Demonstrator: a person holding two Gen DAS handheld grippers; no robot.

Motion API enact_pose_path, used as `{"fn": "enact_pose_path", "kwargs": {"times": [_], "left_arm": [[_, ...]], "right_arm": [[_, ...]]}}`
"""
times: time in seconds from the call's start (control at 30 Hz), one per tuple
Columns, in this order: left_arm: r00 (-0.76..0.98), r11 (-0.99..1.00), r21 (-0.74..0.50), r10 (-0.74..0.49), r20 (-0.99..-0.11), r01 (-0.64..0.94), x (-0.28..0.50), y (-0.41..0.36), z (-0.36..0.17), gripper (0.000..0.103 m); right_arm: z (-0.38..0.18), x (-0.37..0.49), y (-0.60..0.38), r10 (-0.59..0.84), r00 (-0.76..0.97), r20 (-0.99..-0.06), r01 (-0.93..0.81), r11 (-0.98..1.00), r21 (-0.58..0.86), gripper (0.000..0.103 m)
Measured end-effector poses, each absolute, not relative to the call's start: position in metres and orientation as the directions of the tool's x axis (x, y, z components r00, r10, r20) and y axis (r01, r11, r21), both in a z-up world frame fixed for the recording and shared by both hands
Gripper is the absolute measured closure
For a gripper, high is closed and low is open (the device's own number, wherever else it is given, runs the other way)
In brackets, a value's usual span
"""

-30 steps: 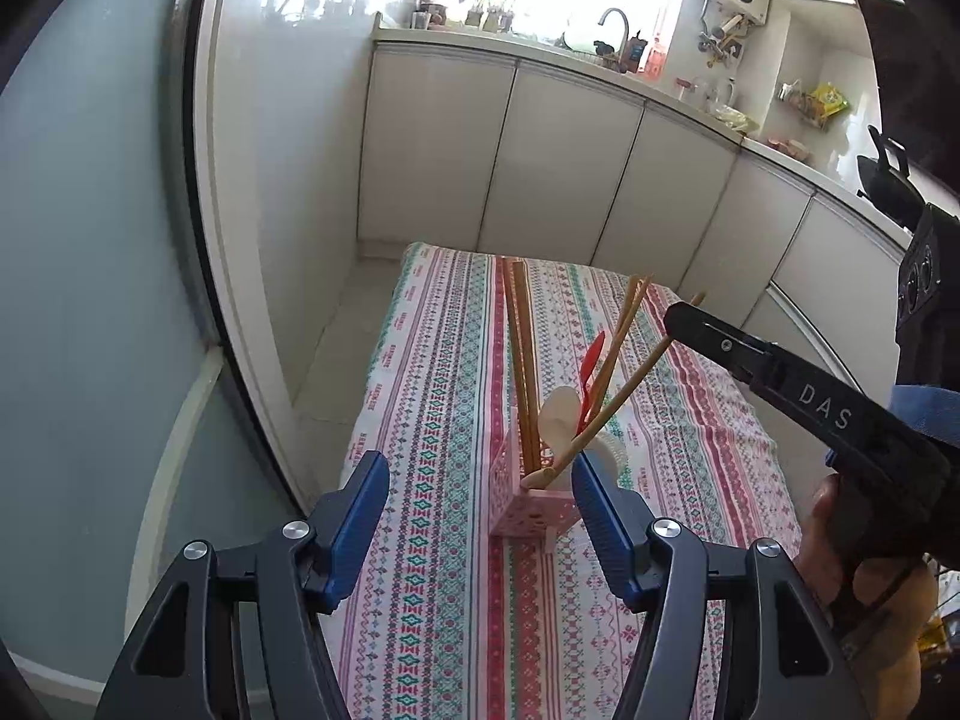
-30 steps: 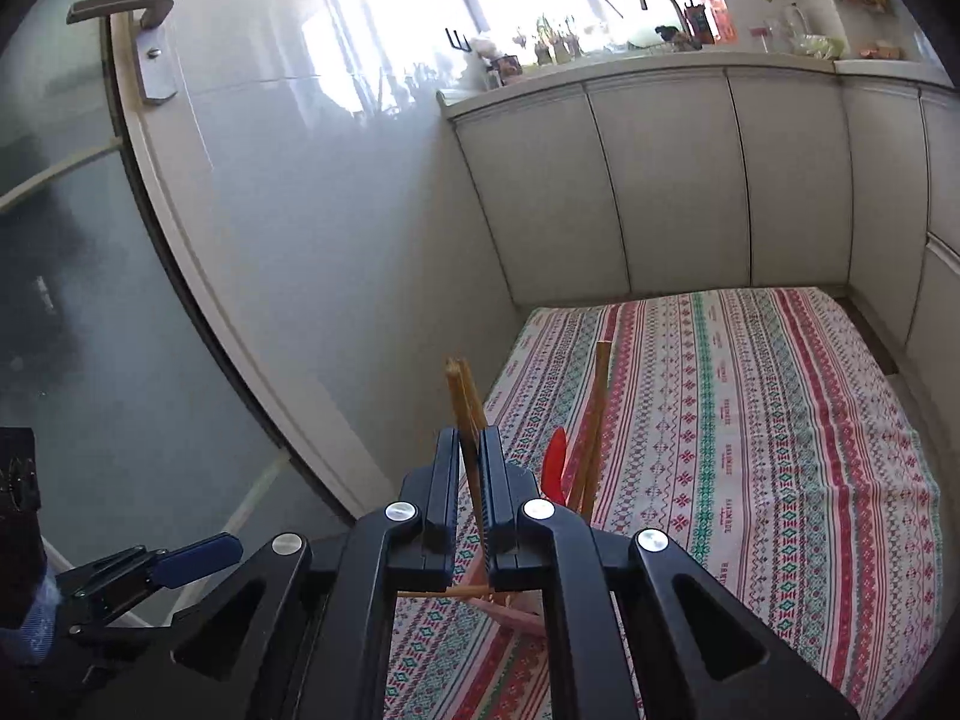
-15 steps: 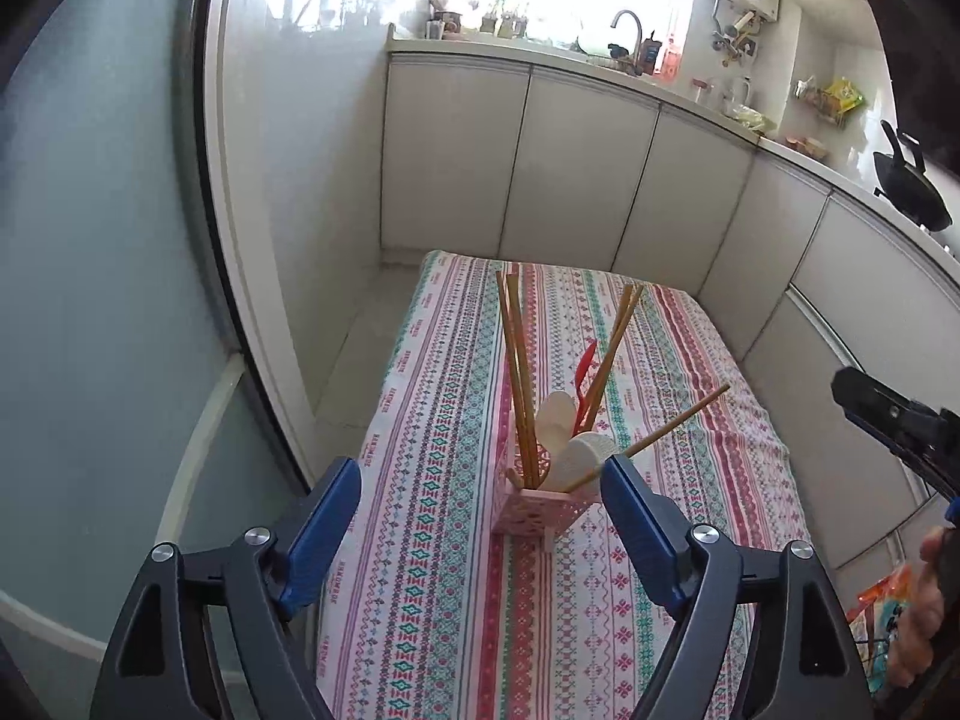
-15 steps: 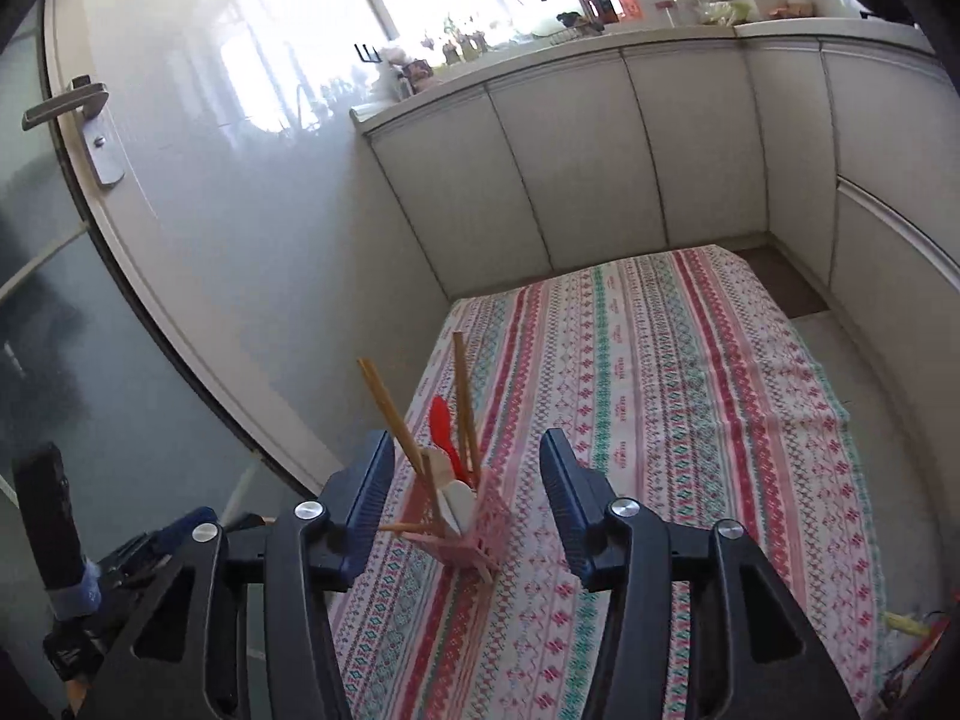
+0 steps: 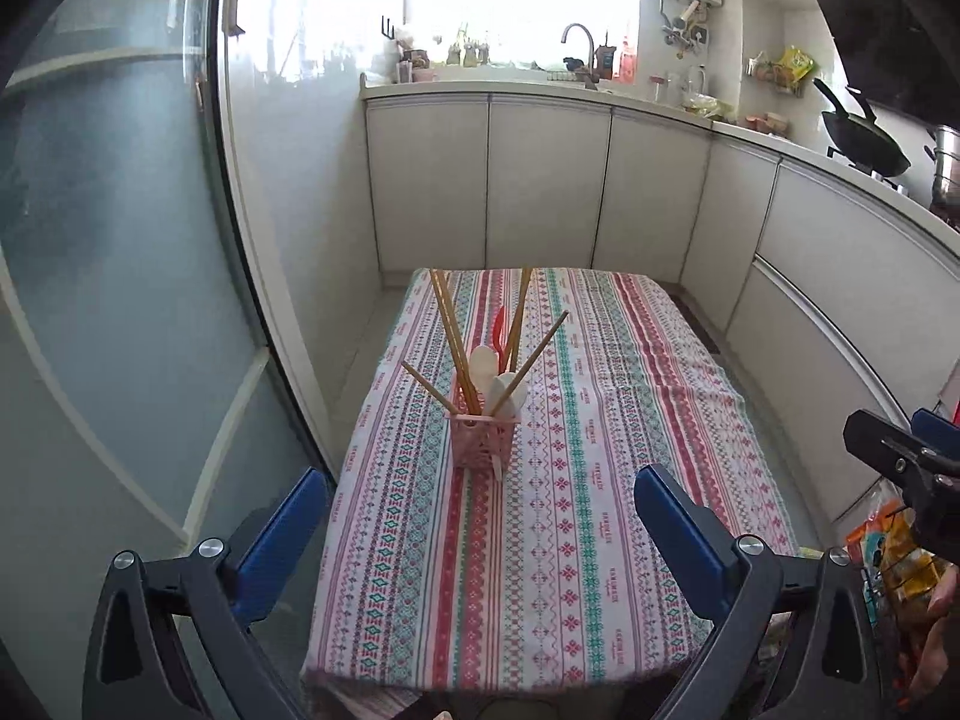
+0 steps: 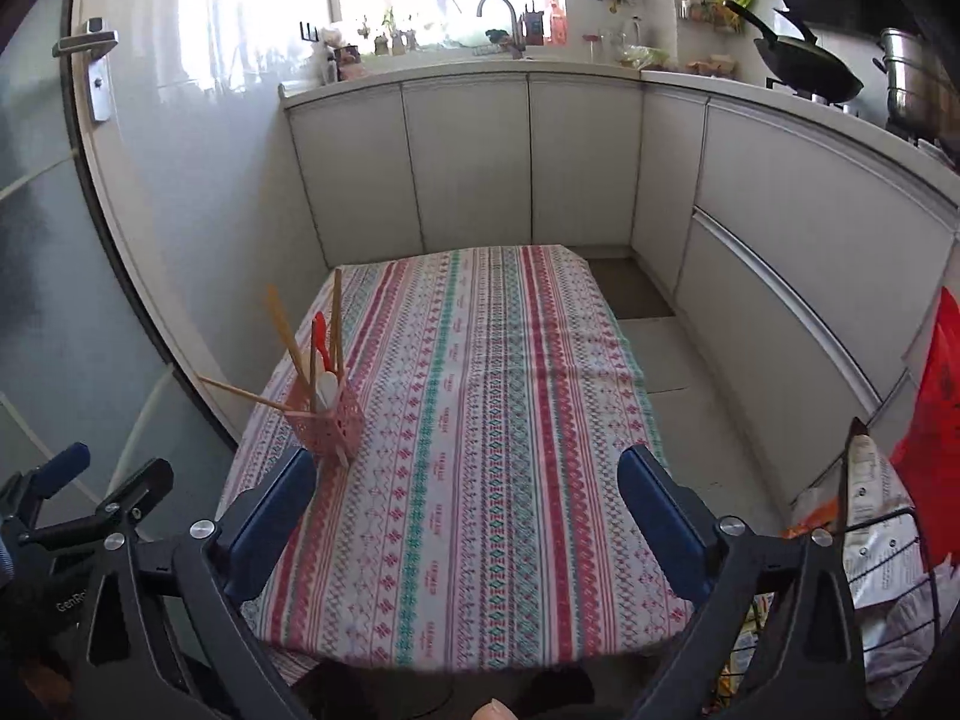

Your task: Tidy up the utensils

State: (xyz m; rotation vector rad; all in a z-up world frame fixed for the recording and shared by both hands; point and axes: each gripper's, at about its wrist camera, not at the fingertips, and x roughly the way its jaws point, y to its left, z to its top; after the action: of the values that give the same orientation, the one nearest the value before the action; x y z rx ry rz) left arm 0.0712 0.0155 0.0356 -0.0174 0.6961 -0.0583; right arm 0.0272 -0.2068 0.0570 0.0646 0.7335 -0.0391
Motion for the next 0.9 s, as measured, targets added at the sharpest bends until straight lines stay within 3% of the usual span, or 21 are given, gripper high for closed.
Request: {"fn": "enact_pose_path", "kwargs": {"times": [0.3,0.9], "left_arm": [[0.796,0.997,-0.046,-0.083,-0.600,0.069,0.037,0.004,0.062,0.000],[0.796,0.996,-0.031,-0.086,-0.599,0.084,0.029,-0.004,0.064,0.000]], "right_arm": [[0.078,-0.007,-0.218,-0.032,0.758,-0.652,0.076,0.996,0.040,0.000],[0.077,-0.010,-0.217,-0.008,0.747,-0.664,0.063,0.996,0.060,0.000]]}}
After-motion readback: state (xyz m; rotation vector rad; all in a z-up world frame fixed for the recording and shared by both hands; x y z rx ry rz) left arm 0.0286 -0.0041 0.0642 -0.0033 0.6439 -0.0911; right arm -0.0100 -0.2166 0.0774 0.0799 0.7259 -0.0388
